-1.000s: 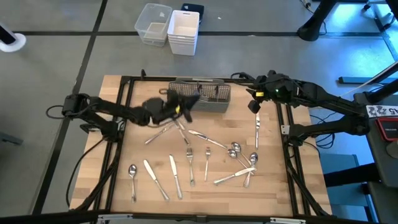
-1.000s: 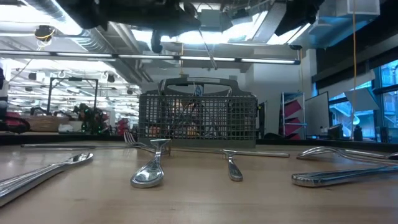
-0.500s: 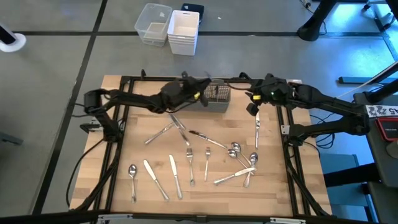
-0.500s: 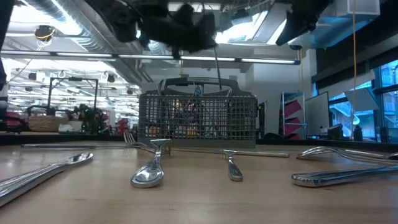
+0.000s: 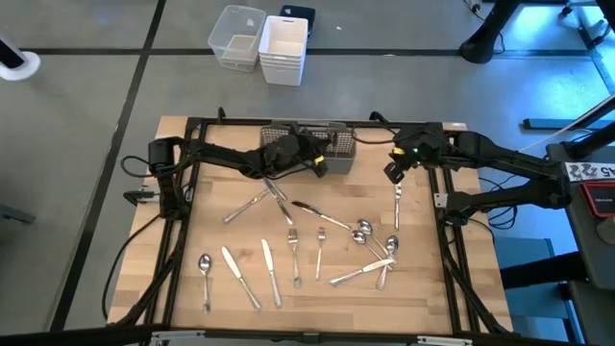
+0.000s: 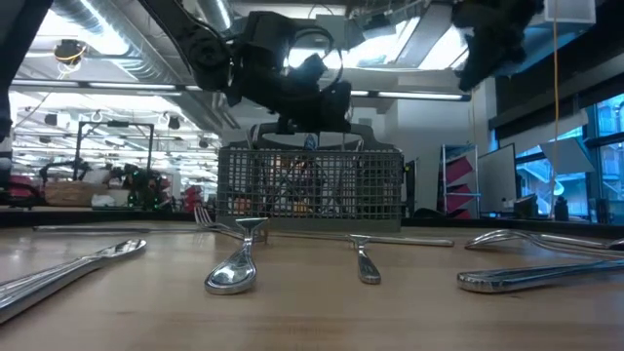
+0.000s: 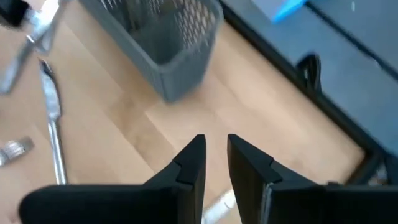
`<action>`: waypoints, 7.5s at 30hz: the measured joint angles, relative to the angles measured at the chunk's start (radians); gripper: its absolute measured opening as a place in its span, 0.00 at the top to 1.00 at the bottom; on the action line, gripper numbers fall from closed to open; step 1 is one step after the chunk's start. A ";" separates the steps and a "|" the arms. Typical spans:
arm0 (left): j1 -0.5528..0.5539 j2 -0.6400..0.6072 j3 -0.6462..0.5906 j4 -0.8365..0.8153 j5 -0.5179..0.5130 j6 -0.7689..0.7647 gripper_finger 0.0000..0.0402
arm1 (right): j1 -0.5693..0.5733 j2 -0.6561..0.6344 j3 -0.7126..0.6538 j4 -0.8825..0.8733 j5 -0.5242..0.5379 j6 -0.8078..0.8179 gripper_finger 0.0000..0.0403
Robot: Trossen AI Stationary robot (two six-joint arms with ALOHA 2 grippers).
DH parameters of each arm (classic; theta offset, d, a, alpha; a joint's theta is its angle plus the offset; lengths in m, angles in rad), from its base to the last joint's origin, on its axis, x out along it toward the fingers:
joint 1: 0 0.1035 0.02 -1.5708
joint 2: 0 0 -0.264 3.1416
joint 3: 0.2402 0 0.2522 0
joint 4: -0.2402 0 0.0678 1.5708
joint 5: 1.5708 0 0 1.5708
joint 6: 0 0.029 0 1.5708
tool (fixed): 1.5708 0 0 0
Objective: Sort silverware
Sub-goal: Put the silver spoon into the gray silverware organizer, then put the silver fork into the gray silverware organizer
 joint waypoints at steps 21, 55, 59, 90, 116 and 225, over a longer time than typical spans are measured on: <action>-0.011 -0.021 0.000 -0.028 0.034 -0.110 0.62 | 0.001 0.004 -0.248 0.119 -0.288 0.082 0.83; -0.295 -0.142 0.001 -0.187 0.305 -0.278 0.62 | 0.111 0.003 -0.248 0.230 -0.522 -0.146 0.83; -0.349 -0.144 0.001 -0.316 0.309 -0.324 0.62 | 0.208 0.003 -0.248 0.252 -0.541 -0.146 0.83; -0.618 -0.082 0.000 -0.900 0.255 -1.455 0.62 | 0.465 0.215 -0.247 0.495 -0.362 -0.266 0.83; -0.581 0.040 0.000 -0.767 0.217 -1.380 0.76 | 0.465 0.277 -0.247 0.574 -0.304 -0.357 0.83; -0.283 -0.396 -0.001 -0.429 -0.679 -0.273 0.71 | 0.465 0.439 -0.247 0.861 -0.338 -0.798 0.83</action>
